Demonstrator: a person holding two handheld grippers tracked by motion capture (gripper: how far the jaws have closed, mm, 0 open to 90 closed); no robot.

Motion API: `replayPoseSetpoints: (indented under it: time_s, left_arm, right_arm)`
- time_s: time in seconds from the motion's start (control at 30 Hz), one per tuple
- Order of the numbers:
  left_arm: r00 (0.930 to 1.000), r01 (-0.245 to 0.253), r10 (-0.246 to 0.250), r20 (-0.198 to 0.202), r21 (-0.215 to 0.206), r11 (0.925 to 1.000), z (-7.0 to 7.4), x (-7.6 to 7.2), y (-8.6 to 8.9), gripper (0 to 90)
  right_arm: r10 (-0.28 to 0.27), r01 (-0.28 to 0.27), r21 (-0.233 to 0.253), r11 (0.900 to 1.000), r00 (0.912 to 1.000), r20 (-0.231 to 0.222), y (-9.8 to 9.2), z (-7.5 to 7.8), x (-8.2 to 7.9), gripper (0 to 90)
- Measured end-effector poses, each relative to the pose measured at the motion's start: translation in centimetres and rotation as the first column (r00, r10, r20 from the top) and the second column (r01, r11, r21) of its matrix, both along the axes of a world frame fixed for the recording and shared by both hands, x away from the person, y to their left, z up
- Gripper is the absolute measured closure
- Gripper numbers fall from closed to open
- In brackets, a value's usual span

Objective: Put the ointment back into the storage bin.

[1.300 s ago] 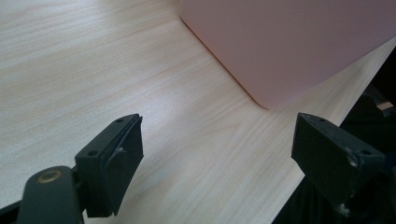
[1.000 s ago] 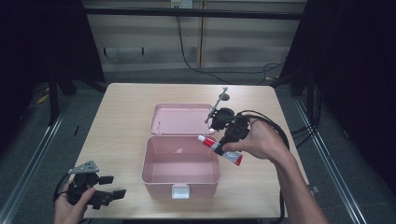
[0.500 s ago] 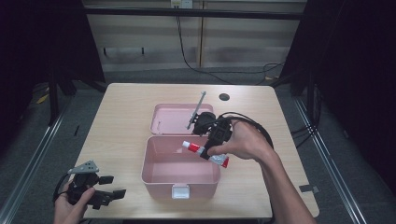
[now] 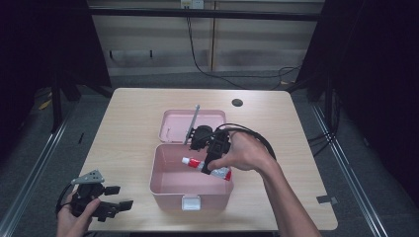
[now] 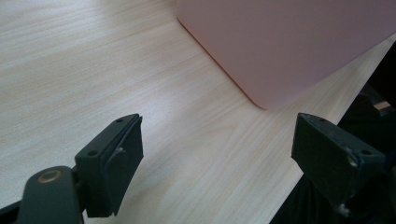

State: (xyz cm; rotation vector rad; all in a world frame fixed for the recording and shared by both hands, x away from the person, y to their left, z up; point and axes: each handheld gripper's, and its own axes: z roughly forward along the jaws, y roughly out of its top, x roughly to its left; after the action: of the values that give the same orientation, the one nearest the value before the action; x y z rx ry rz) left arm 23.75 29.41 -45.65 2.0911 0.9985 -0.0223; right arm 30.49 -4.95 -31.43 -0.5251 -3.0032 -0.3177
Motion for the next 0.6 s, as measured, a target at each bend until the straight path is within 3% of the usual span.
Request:
replayPoseSetpoints:
  time_s: [0.17, 0.6]
  left_arm:
    - [1.0, 0.0, 0.0, 0.0, 0.0, 1.0, 0.0, 0.0, 0.0, 16.5]
    - [1.0, 0.003, -0.003, 0.001, -0.002, 1.0, 0.0, 0.0, 0.0, 16.6]
  right_arm:
    - [-0.011, 0.011, -0.001, 1.0, 0.9999, -0.007, 0.6, -0.6, 0.3, 71.2]
    - [0.032, -0.032, -0.007, 0.999, 0.9984, -0.047, 2.2, -3.3, 0.4, 71.2]
